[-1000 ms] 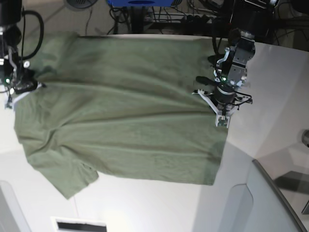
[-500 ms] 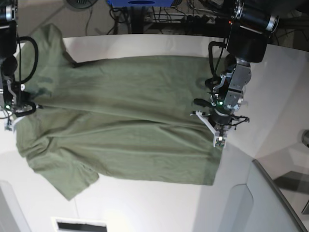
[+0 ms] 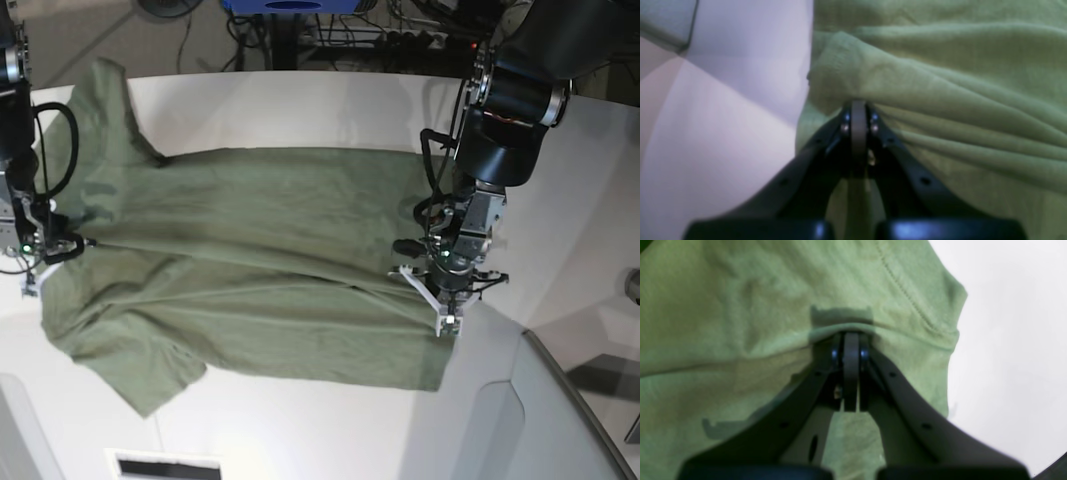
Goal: Layout the t-shirt on the table in an organized manner, then fold the t-shirt properly
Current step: 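Release the shirt and lift both grippers away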
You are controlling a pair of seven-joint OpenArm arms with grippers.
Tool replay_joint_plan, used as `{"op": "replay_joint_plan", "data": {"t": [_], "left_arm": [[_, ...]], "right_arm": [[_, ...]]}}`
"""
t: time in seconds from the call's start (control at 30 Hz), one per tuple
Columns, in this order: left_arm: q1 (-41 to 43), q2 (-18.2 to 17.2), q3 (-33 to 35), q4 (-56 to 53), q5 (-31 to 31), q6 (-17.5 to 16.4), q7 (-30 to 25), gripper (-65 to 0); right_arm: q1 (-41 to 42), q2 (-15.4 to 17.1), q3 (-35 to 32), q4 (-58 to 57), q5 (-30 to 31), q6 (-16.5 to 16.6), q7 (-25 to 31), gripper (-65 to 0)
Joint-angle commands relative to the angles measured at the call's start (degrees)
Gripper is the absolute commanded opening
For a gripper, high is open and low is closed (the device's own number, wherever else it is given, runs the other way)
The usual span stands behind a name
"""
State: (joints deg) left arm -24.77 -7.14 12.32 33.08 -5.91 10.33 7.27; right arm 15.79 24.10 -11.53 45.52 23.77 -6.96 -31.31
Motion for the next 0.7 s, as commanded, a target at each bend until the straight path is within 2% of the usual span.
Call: {"op": "replay_joint_plan", "data": {"t": [0.0, 0.17, 0.27, 0.43, 0.5, 0.6, 0.67], "left_arm": [[-2.3, -0.3, -0.1, 0.9, 0.1, 0.0, -0.9, -65.0], [-1.8, -0.6, -0.6, 6.1, -0.3, 0.0, 0.1, -65.0], [1.5, -1.6, -1.5, 14.4, -0.4, 0.0, 6.4, -65.0], [9.1, -2.2, -11.8, 32.9, -0.4, -0.6, 14.9, -65.0], [13.7, -2.2, -16.7, 41.8, -0.4, -4.1, 19.2, -65.0], [22.2, -2.2, -22.8, 51.5, -0.3, -13.6, 22.3, -65.0], [27.5, -2.2, -25.7, 55.1, -0.3, -18.1, 22.3, -65.0]], "right_arm": [[0.5, 1.5, 0.1, 0.1, 0.2, 0.1, -0.5, -65.0], [1.0, 2.1, 0.7, 5.8, 0.2, 0.1, -3.8, -65.0], [-2.6, 3.7, 1.5, 14.2, 0.4, -0.2, -5.5, -65.0], [-12.9, 2.8, 14.3, 32.8, 0.7, -0.1, -5.9, -65.0], [-17.6, 1.1, 20.2, 39.7, 0.8, 0.1, -6.1, -64.5], [-23.4, -3.4, 28.8, 47.5, 0.8, 0.7, -8.6, -56.0], [-26.0, -6.6, 33.3, 51.1, 0.8, 4.2, -9.6, -50.4]]}}
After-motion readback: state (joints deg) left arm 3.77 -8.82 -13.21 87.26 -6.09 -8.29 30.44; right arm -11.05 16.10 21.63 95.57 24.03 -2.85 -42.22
